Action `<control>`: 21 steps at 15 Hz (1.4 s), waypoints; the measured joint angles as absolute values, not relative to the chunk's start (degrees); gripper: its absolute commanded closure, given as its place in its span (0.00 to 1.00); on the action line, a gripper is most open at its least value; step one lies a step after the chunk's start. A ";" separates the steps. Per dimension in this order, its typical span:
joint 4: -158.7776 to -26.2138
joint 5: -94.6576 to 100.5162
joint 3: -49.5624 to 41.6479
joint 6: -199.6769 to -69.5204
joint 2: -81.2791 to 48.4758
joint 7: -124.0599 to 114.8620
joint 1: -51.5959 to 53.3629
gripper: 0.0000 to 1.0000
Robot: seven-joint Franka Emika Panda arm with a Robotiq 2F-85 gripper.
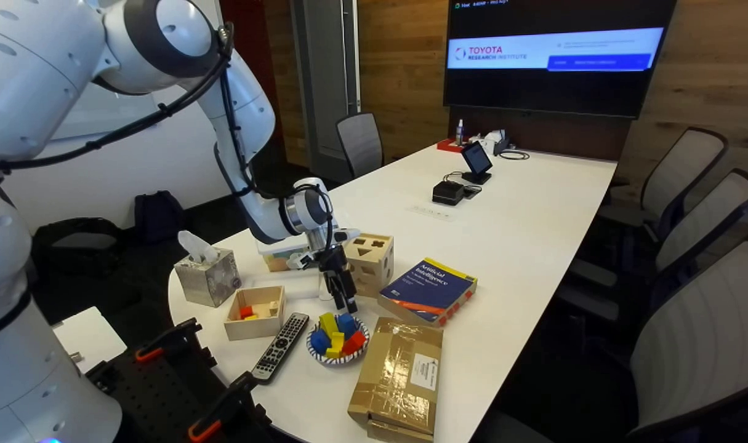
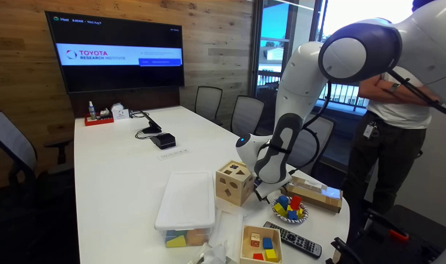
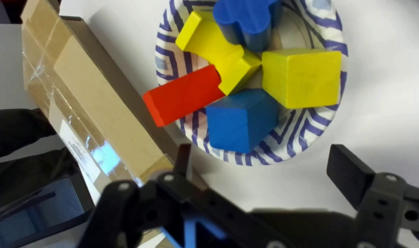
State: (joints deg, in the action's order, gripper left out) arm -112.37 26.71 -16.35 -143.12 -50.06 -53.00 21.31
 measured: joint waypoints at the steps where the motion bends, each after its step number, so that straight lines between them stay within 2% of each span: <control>1: -112.36 26.71 -16.36 -143.12 -50.11 -52.99 21.30 0.00; 11: -111.47 26.60 -16.37 -141.90 -50.15 -52.94 20.71 0.00; 21: -107.34 25.99 -15.12 -134.04 -51.60 -49.49 19.60 0.00</control>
